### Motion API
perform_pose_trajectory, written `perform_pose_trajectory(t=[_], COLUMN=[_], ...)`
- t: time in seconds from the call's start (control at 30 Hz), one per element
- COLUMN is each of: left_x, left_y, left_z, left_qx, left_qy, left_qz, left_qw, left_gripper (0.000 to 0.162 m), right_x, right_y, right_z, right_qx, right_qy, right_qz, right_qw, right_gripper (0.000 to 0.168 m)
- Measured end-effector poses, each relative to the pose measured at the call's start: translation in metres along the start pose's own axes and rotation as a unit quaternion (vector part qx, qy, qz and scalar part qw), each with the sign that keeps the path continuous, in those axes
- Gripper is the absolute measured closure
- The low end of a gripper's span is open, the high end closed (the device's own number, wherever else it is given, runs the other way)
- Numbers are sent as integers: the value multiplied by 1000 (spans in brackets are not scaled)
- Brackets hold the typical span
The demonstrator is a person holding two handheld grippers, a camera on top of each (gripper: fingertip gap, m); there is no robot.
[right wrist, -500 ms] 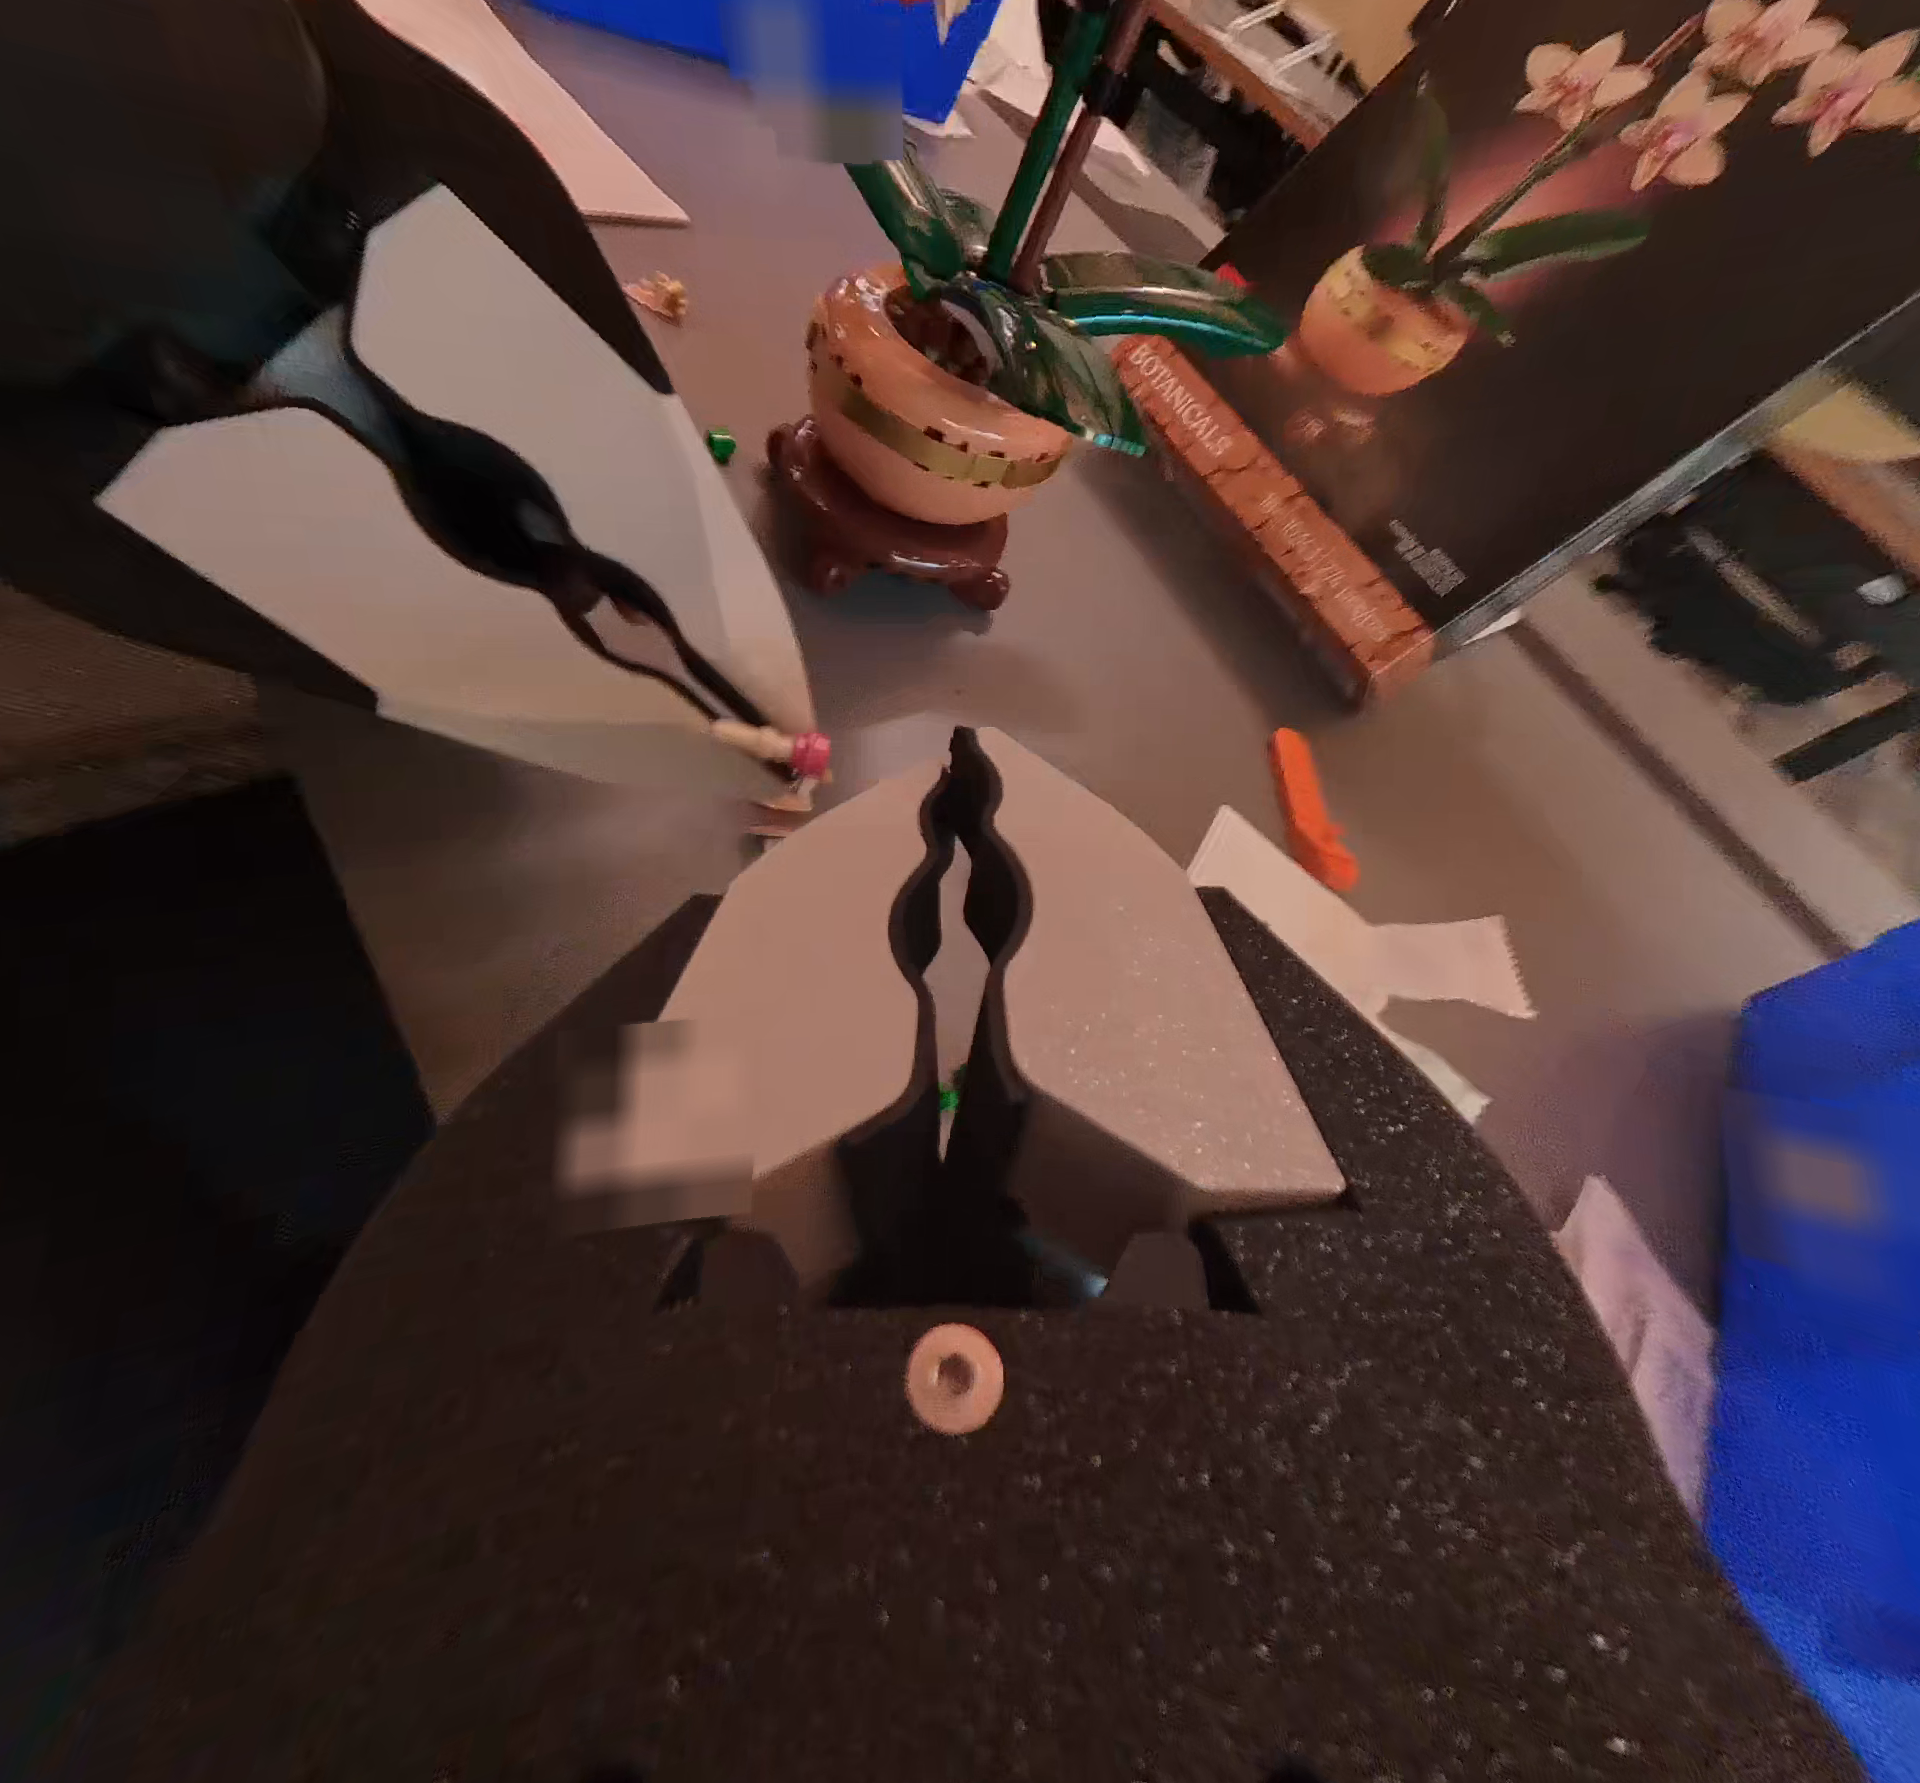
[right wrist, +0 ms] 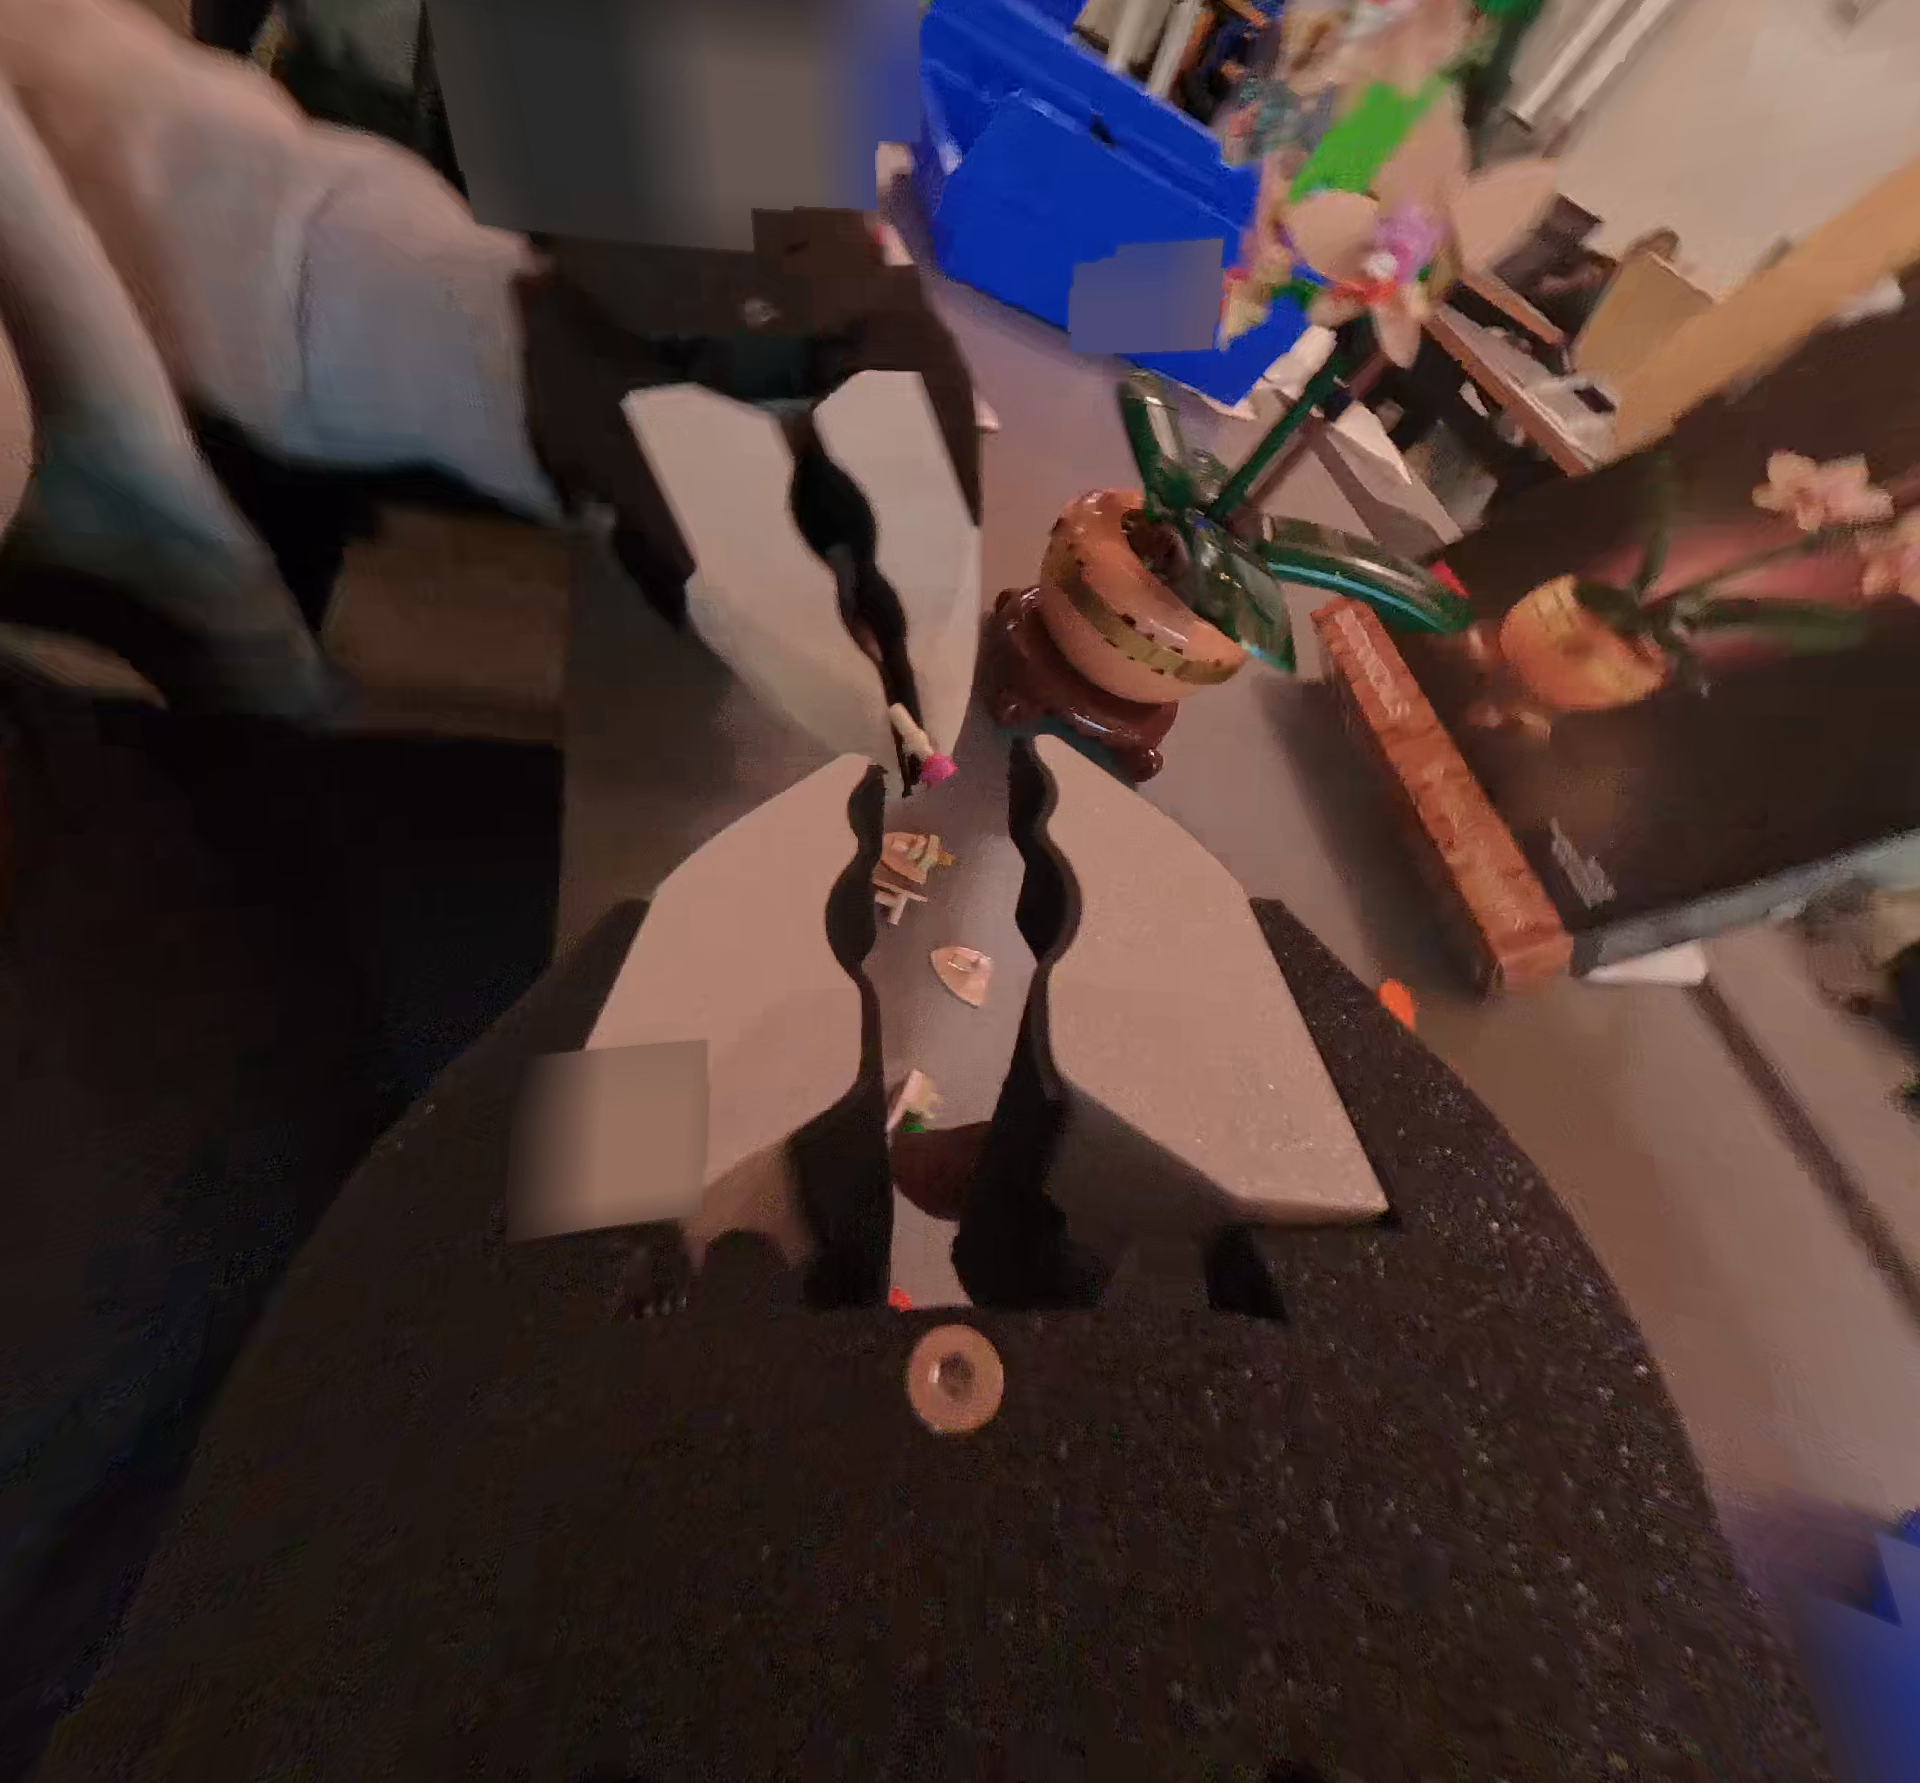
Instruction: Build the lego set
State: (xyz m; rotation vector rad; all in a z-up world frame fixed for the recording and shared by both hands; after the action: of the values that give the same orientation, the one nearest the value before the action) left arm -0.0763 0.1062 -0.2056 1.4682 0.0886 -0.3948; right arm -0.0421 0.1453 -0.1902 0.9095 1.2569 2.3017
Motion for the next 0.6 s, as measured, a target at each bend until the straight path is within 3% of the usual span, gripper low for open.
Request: perform_pose_trajectory(t=[0.17, 0.3, 0.43, 0.6], left_x=[-3, -4, -5, -4], left_y=[1, -7, -15, -20], left_z=[3, 2, 0, -2], left_qx=[-22, -58, -93, -112], left_qy=[-44, -38, -24, -13], left_qz=[91, 89, 80, 64], left_qw=[995, 994, 992, 992], left_gripper=[161, 161, 161, 161], right_x=[-3, -2, 2, 1], right_y=[2, -3, -12, -18], right_z=[-10, -18, -20, -23], right_qx=[-64, -136, -183, -186], right_qy=[56, 49, 31, 29], right_qz=[72, 136, 135, 100], right_qw=[994, 980, 973, 977], right_gripper=[146, 157, 164, 163])
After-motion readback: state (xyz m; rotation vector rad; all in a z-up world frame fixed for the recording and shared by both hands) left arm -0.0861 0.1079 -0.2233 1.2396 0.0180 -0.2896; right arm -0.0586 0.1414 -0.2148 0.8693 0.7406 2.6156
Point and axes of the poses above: each gripper's, where its closed fingertips meet, z back along the fingers, y out of its top, x = y × z across the jaws, the point moved 3 cm from there along z, back along the fingers, and after that the axes turned 14 degrees about y, right-handed, at the moved point
